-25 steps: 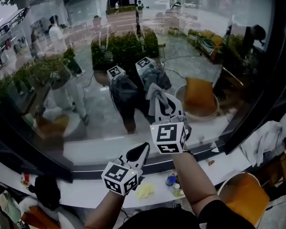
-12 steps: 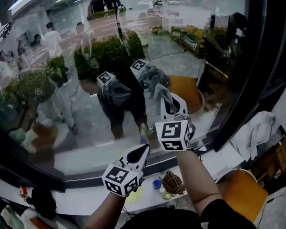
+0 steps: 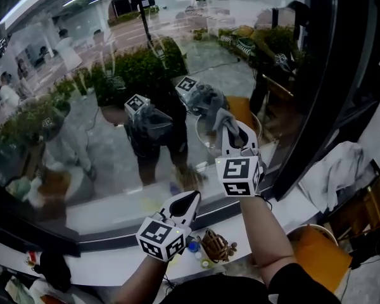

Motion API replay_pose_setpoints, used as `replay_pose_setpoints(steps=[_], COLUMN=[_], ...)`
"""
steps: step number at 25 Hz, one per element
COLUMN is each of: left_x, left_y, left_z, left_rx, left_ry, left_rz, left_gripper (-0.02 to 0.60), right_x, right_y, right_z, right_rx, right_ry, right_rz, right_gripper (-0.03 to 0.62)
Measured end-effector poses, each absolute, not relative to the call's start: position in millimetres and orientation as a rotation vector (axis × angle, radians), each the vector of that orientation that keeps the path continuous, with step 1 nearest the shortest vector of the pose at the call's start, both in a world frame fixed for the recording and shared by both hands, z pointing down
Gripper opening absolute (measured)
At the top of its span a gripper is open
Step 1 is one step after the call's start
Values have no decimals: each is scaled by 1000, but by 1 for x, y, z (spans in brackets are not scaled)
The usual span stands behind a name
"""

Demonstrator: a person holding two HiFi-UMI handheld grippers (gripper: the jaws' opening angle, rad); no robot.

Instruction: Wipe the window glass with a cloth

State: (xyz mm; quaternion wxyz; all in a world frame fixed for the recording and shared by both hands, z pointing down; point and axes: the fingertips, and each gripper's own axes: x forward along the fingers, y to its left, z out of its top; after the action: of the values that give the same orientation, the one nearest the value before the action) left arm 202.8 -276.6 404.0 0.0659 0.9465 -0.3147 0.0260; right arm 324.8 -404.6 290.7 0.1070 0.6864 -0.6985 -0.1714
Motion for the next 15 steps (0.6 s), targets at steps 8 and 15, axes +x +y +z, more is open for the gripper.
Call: replay_pose_setpoints(steps=[8, 15], left_x=[252, 270], left_y=[-278, -280], left_z=[412, 418], left_rx=[2854, 2869], left_ry=[-910, -882], left_rz=[127, 190], left_gripper=[8, 7], right_x=[418, 469], right_y=[-416, -420], right_z=[305, 314], right_rx=[2116, 2207], right_ry=[-1971, -1940], right_rz=[-426, -352], right_gripper=[41, 41])
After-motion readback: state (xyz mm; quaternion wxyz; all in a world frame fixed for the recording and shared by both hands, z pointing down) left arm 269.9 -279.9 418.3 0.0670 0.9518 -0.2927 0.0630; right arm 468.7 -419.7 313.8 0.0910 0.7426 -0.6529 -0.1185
